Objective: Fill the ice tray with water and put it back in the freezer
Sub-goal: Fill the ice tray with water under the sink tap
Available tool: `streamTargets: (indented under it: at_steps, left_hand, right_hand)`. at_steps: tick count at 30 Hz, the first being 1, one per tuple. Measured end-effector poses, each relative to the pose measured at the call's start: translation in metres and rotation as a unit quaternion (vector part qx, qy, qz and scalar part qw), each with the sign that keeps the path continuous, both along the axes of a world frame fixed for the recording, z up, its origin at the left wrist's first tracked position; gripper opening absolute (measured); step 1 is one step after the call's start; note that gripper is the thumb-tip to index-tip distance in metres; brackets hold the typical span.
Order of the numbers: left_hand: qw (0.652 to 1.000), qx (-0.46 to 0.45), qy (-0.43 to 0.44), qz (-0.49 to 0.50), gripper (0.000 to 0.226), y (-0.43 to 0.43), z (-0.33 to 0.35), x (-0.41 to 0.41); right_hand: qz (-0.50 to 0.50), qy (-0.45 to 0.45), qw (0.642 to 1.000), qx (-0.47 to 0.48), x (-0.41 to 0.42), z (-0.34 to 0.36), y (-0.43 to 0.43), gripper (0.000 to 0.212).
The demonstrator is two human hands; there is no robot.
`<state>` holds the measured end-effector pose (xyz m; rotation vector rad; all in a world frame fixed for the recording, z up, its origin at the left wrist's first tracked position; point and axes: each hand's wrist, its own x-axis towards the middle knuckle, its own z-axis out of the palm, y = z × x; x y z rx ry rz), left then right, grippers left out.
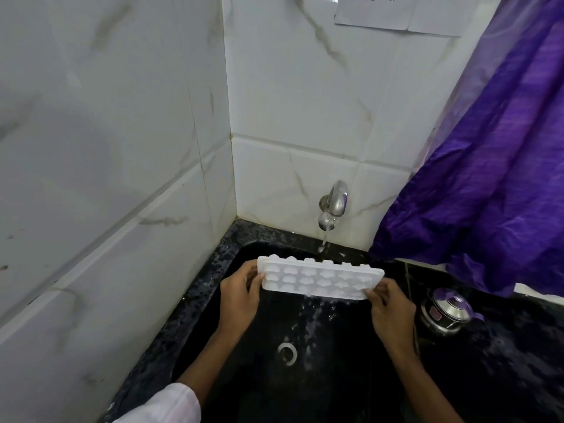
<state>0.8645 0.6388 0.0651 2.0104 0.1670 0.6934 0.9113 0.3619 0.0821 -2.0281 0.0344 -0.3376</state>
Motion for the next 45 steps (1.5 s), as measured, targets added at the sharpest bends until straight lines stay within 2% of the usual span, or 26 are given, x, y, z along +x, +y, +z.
streamTargets:
  at_steps: [4, 9, 11, 13, 15, 17, 21, 24, 26, 28, 31, 34, 36, 38, 40, 42, 44, 45]
  left_hand:
    - [0.999, 0.034, -0.014, 0.01, 0.016, 0.0, 0.003, -0.003]
    - [0.996, -0.037, 0.059, -0.048, 0.016, 0.003, 0.0, -0.004]
    - [0.992, -0.068, 0.097, -0.04, 0.013, 0.007, -0.01, -0.006]
    - [0.988, -0.086, 0.13, -0.022, 0.01, 0.012, -0.022, -0.01]
    - [0.982, -0.114, 0.154, -0.002, 0.009, 0.014, -0.029, -0.012]
    - [0.975, -0.15, 0.164, 0.004, 0.01, 0.013, -0.03, -0.016]
    - [0.968, -0.177, 0.176, 0.004, 0.009, 0.016, -0.033, -0.022]
    - [0.965, -0.184, 0.185, -0.001, 0.007, 0.024, -0.039, -0.026]
    - [0.964, -0.189, 0.188, -0.006, 0.008, 0.026, -0.041, -0.029]
    - [0.961, -0.201, 0.188, -0.006, 0.008, 0.029, -0.041, -0.032]
    - [0.958, -0.216, 0.187, -0.004, 0.008, 0.033, -0.042, -0.036]
    - [0.956, -0.226, 0.187, -0.006, 0.009, 0.035, -0.042, -0.038]
    - [0.956, -0.226, 0.189, -0.009, 0.009, 0.037, -0.043, -0.038]
    - [0.956, -0.223, 0.19, -0.015, 0.01, 0.04, -0.045, -0.037]
    - [0.957, -0.216, 0.191, -0.02, 0.011, 0.041, -0.045, -0.034]
    - [0.958, -0.212, 0.19, -0.024, 0.011, 0.045, -0.045, -0.031]
    - [0.958, -0.215, 0.185, -0.031, 0.012, 0.048, -0.043, -0.024]
    - [0.959, -0.216, 0.182, -0.035, 0.012, 0.048, -0.042, -0.02]
  right_hand:
    - [-0.038, -0.045, 0.998, 0.014, -0.001, -0.004, 0.004, 0.012]
    - [0.005, 0.105, 0.994, -0.001, 0.006, -0.026, 0.005, 0.012]
    - [0.011, 0.158, 0.987, 0.04, 0.011, -0.026, 0.009, 0.028]
    - [-0.026, 0.165, 0.98, 0.104, 0.024, -0.018, 0.015, 0.044]
    - [-0.054, 0.144, 0.978, 0.143, 0.047, -0.003, 0.026, 0.034]
    - [-0.042, 0.14, 0.979, 0.142, 0.076, 0.012, 0.04, 0.019]
    - [0.006, 0.187, 0.977, 0.098, 0.136, 0.031, 0.078, 0.03]
    - [0.013, 0.23, 0.965, 0.125, 0.165, 0.028, 0.099, 0.027]
    - [-0.015, 0.264, 0.939, 0.219, 0.177, 0.022, 0.105, 0.025]
    - [-0.03, 0.288, 0.893, 0.345, 0.181, 0.019, 0.109, 0.027]
    - [-0.006, 0.283, 0.85, 0.444, 0.18, 0.021, 0.11, 0.032]
    - [0.018, 0.301, 0.818, 0.49, 0.182, 0.024, 0.106, 0.016]
    - [0.036, 0.31, 0.811, 0.495, 0.182, 0.026, 0.104, 0.015]
    - [0.048, 0.312, 0.81, 0.495, 0.179, 0.025, 0.102, 0.025]
    - [0.056, 0.318, 0.827, 0.461, 0.16, 0.021, 0.098, 0.037]
    - [0.054, 0.306, 0.879, 0.362, 0.113, 0.019, 0.091, 0.037]
    - [0.022, 0.24, 0.941, 0.237, 0.055, 0.01, 0.082, 0.034]
    - [0.016, 0.21, 0.957, 0.2, 0.027, 0.007, 0.077, 0.032]
